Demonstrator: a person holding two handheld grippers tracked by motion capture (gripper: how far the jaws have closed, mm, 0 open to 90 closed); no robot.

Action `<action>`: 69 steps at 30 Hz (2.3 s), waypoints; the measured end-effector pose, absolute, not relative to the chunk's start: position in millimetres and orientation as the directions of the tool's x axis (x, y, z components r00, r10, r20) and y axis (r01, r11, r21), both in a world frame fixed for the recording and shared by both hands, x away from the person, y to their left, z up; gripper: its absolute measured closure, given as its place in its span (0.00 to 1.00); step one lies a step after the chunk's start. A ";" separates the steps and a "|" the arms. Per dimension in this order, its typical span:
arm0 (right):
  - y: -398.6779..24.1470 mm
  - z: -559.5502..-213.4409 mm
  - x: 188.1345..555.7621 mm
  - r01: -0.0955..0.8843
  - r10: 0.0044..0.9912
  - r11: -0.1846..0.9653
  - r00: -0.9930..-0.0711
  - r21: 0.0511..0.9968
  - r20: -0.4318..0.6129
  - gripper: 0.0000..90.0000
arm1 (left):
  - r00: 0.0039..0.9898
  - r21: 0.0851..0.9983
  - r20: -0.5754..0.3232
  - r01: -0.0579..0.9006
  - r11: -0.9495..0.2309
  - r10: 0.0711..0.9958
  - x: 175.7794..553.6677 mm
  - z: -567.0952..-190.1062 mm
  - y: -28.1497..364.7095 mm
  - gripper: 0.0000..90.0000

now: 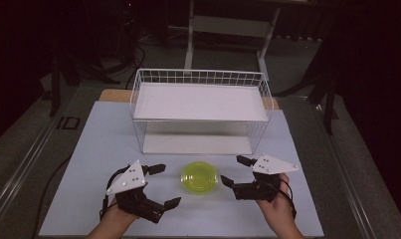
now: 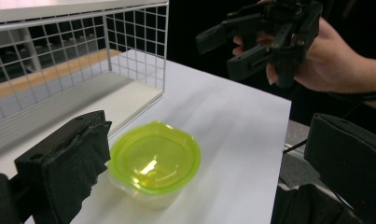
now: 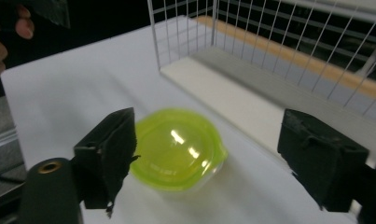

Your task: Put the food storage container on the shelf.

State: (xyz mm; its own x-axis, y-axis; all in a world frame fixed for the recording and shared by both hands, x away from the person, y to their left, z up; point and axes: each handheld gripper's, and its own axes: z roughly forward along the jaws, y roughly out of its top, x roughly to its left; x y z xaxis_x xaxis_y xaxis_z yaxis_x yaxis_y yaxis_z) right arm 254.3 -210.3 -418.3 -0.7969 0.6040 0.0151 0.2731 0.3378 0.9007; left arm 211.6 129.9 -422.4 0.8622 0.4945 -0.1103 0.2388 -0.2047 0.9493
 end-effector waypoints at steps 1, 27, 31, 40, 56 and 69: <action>-209.0 -418.3 256.9 0.279 0.603 0.347 -0.797 0.895 0.014 0.20 | 0.860 0.950 -0.107 0.237 -0.204 0.500 213.3 -422.0 128.6 0.01; -196.2 -457.5 302.6 0.497 0.645 0.265 -0.728 0.826 0.231 0.25 | 0.745 0.862 -0.300 0.480 -0.166 0.595 278.1 -467.0 112.5 0.01; -193.4 -465.7 304.7 0.528 0.647 0.268 -0.718 0.806 0.256 0.32 | 0.717 0.840 -0.319 0.516 -0.165 0.620 281.8 -478.2 112.1 0.06; -191.3 -481.7 307.0 0.578 0.649 0.262 -0.698 0.773 0.302 0.46 | 0.648 0.760 -0.415 0.633 -0.148 0.639 285.0 -494.8 109.7 0.22; -189.2 -498.8 309.0 0.679 0.645 0.270 -0.654 0.683 0.396 0.65 | 0.569 0.664 -0.527 0.740 -0.112 0.632 287.7 -509.4 106.2 0.71; -186.0 -487.1 298.7 0.684 0.626 0.273 -0.660 0.676 0.415 0.85 | 0.587 0.663 -0.512 0.734 -0.146 0.627 277.5 -499.4 103.7 0.84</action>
State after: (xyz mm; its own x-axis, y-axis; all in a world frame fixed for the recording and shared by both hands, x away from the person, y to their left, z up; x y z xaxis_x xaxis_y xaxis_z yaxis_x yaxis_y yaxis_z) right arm 298.7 -186.0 -487.1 -0.6600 0.6259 0.4155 0.6844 0.2729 0.6761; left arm 277.5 103.7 -499.4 0.5869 0.6273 -0.5119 0.7341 -0.1455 0.6633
